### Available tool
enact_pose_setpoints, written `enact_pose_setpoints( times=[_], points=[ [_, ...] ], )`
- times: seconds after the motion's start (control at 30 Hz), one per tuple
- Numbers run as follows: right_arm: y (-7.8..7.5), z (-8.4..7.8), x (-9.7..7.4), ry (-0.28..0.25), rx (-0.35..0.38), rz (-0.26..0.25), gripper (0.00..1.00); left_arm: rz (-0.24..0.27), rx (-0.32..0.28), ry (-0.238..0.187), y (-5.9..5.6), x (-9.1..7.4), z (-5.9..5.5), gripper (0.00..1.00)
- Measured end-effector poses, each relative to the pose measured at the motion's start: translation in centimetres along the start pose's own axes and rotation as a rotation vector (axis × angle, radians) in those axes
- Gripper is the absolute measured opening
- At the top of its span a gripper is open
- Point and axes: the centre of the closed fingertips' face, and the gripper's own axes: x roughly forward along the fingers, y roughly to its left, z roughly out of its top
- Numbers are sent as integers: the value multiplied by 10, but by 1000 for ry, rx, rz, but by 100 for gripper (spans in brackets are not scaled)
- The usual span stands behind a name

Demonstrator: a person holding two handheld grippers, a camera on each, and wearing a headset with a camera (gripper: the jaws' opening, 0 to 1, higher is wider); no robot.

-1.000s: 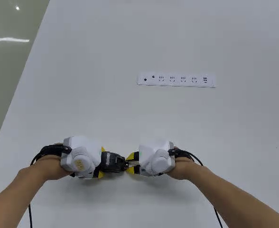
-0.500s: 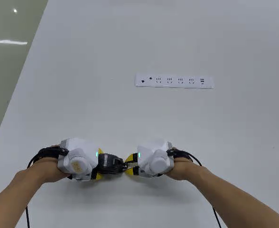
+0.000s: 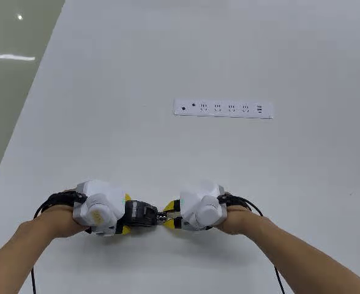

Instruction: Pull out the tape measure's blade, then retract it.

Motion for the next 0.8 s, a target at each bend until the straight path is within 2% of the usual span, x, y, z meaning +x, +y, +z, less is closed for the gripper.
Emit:
enact_pose_setpoints(
  times=[0.8],
  points=[
    [1, -5, -9, 10, -5, 3, 12, -2, 3, 1, 0, -1, 0, 32]
  ],
)
